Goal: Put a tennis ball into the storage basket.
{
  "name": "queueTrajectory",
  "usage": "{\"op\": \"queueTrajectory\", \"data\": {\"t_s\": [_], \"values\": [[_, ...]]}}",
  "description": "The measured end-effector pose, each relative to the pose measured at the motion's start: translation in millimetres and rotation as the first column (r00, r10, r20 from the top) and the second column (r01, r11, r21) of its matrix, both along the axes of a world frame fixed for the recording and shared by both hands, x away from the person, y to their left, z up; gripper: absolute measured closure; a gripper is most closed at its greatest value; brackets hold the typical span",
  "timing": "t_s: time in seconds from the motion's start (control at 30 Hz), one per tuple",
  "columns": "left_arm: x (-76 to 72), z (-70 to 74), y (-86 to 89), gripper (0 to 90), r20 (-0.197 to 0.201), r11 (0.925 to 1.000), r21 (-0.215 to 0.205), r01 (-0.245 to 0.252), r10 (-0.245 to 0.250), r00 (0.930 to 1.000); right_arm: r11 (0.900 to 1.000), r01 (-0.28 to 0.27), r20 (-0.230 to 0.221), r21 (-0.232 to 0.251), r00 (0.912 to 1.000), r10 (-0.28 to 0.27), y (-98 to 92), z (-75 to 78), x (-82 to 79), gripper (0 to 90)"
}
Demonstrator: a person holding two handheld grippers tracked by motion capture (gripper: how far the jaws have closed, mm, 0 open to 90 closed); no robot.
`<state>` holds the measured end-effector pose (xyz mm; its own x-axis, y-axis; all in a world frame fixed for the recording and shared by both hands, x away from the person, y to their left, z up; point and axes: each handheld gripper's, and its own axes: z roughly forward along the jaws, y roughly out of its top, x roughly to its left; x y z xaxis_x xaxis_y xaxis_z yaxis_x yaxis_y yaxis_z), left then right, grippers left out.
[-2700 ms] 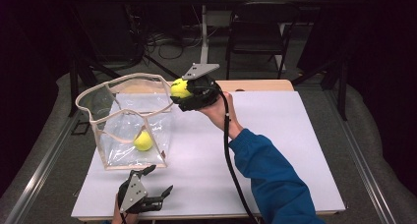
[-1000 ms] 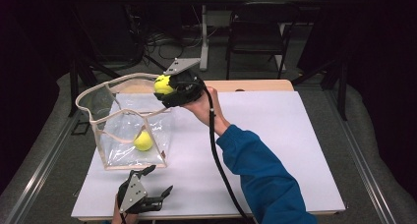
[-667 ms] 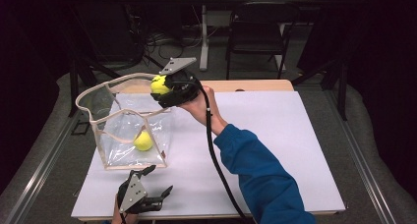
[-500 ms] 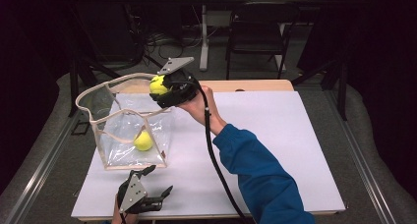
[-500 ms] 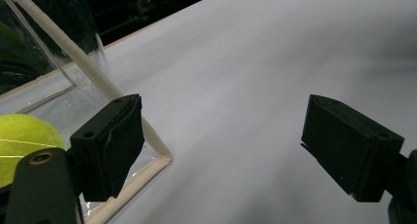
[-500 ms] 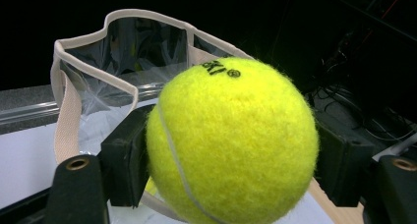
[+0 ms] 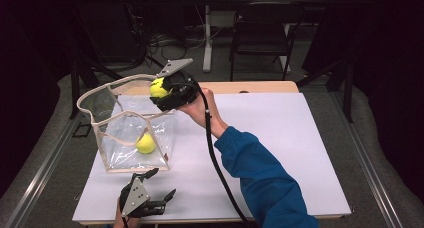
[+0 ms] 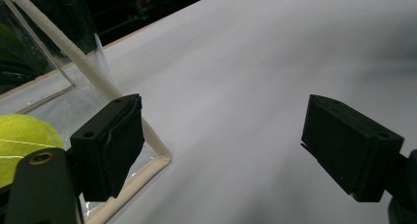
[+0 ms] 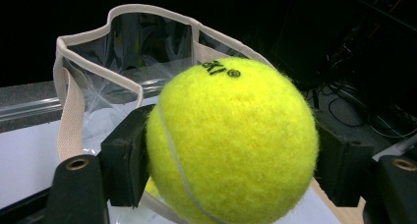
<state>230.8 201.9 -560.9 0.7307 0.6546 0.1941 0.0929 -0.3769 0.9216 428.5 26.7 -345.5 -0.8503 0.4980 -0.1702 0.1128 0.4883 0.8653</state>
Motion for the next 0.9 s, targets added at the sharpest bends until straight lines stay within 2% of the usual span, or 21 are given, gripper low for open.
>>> {"op": "queueTrajectory", "data": {"t_s": [0.53, 0.9], "values": [[0.1, 0.1, 0.3, 16.1, 0.002, 1.0000, 0.002, 0.000, 0.000, 1.0000, 1.000, -0.006, -0.018, -0.008, 0.9998, 0.006, 8.2, -3.1, 1.5, 26.1], [-0.2, 0.2, 0.5, 16.1, 0.002, 1.0000, -0.001, -0.003, 0.003, 1.0000, 0.999, -0.011, -0.033, -0.031, 0.9994, 0.010, 16.5, -7.2, 2.1, 26.1]]}}
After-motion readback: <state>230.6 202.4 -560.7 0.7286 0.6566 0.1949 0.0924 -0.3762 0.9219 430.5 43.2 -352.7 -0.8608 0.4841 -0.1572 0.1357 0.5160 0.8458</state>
